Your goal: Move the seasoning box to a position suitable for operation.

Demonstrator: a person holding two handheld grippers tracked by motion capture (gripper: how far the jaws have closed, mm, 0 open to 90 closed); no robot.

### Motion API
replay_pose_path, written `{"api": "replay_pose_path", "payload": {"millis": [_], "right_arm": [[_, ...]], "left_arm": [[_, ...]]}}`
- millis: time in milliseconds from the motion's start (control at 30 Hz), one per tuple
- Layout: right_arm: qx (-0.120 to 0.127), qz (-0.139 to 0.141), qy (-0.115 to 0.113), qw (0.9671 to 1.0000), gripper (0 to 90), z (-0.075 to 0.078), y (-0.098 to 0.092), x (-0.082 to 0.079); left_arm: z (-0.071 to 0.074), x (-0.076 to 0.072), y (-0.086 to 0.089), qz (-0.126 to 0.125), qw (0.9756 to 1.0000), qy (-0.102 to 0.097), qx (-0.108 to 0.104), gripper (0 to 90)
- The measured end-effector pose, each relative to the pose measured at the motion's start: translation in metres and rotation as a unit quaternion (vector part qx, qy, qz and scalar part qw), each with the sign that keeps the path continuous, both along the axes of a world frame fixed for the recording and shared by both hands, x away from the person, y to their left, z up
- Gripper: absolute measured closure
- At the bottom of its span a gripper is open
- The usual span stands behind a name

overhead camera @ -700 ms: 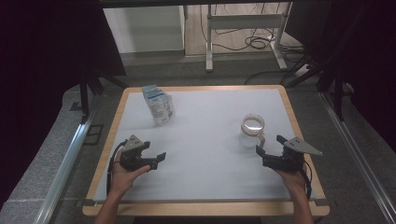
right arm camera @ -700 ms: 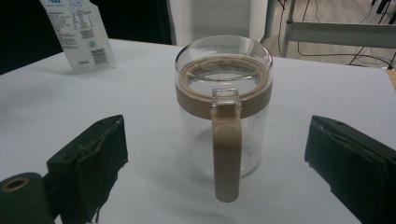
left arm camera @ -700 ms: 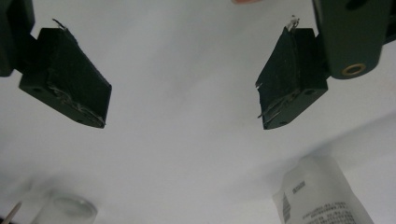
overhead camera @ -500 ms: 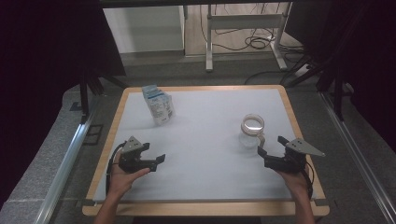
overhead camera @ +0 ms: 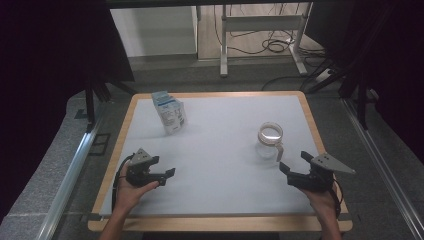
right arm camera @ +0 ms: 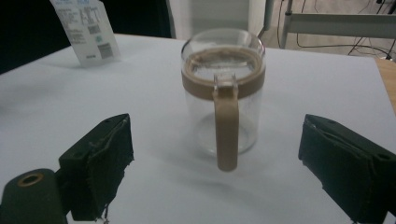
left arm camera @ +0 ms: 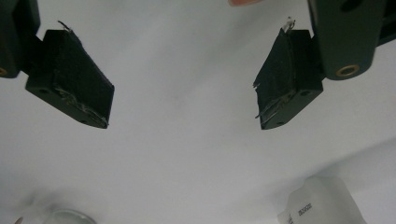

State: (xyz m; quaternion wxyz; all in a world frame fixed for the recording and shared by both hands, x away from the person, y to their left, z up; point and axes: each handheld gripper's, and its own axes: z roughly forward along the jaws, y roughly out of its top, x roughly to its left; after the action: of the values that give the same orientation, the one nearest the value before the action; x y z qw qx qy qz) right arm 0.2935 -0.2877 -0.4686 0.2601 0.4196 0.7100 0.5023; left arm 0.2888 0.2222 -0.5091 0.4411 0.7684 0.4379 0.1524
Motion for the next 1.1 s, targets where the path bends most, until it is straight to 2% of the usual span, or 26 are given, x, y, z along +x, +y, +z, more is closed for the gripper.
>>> {"api": "replay_pose_path", "payload": {"millis": [33, 67, 167, 267, 367, 433, 567, 600, 667, 800, 867, 900, 933, 1000, 1033, 1067, 1100], "right_arm": [[0.0, 0.0, 0.0, 1.0, 10.4, 0.0, 0.0, 0.0], [-0.009, 0.003, -0.003, 1.0, 10.5, 0.01, 0.004, 0.006], [-0.012, 0.009, -0.006, 0.9999, 11.1, 0.018, 0.008, 0.01], [-0.015, 0.02, 0.007, 0.9997, 11.5, 0.023, 0.015, 0.019], [-0.017, 0.017, 0.013, 0.9996, 11.5, 0.023, 0.016, 0.022], [-0.009, 0.016, 0.017, 0.9997, 11.5, 0.026, 0.015, 0.024], [-0.01, 0.01, 0.02, 0.9997, 11.5, 0.039, 0.016, 0.031], [-0.016, 0.012, 0.02, 0.9996, 11.5, 0.048, 0.02, 0.037], [-0.021, 0.013, 0.02, 0.9995, 11.5, 0.053, 0.022, 0.04], [-0.051, 0.013, 0.01, 0.9986, 10.3, 0.076, 0.039, 0.059], [-0.056, 0.016, 0.012, 0.9982, 9.4, 0.085, 0.046, 0.071], [-0.056, 0.016, 0.012, 0.9982, 9.4, 0.085, 0.046, 0.071], [-0.061, 0.014, 0.014, 0.9979, 9.3, 0.091, 0.054, 0.083], [-0.063, 0.017, 0.024, 0.9976, 9.3, 0.09, 0.059, 0.094], [-0.063, 0.017, 0.024, 0.9976, 9.3, 0.09, 0.059, 0.094], [-0.068, 0.017, 0.039, 0.9968, 9.1, 0.084, 0.062, 0.104], [-0.068, 0.017, 0.039, 0.9968, 9.1, 0.084, 0.062, 0.104]], "left_arm": [[0.0, 0.0, 0.0, 0.0, 1.0, 0.0, 0.0, 19.5], [-0.001, 0.0, 0.001, 0.003, 1.0, -0.003, 0.004, 19.5], [-0.002, 0.0, -0.001, 0.001, 1.0, -0.003, 0.007, 19.4], [-0.006, 0.001, -0.004, -0.004, 0.9999, 0.004, 0.014, 18.6], [-0.007, 0.001, -0.004, -0.001, 0.9999, 0.01, 0.011, 18.5], [-0.007, 0.0, -0.003, 0.001, 0.9998, 0.015, 0.011, 18.2], [-0.004, -0.002, 0.0, 0.006, 0.9999, 0.012, 0.005, 18.1], [-0.004, -0.003, 0.0, 0.008, 0.9999, 0.011, 0.005, 18.0], [-0.003, -0.004, 0.001, 0.01, 0.9999, 0.011, 0.004, 18.0], [-0.004, -0.001, 0.004, 0.012, 0.9998, 0.018, 0.0, 18.0], [-0.005, -0.001, 0.003, 0.011, 0.9998, 0.018, 0.002, 18.0], [-0.005, -0.001, 0.003, 0.011, 0.9998, 0.018, 0.002, 18.0], [-0.005, -0.002, 0.002, 0.009, 0.9997, 0.02, 0.004, 18.0], [-0.005, -0.002, 0.002, 0.008, 0.9998, 0.019, 0.006, 18.0], [-0.005, -0.002, 0.002, 0.008, 0.9998, 0.019, 0.006, 18.0], [-0.005, -0.002, 0.002, 0.009, 0.9997, 0.02, 0.007, 18.0], [-0.005, -0.002, 0.002, 0.009, 0.9997, 0.02, 0.007, 18.0]]}}
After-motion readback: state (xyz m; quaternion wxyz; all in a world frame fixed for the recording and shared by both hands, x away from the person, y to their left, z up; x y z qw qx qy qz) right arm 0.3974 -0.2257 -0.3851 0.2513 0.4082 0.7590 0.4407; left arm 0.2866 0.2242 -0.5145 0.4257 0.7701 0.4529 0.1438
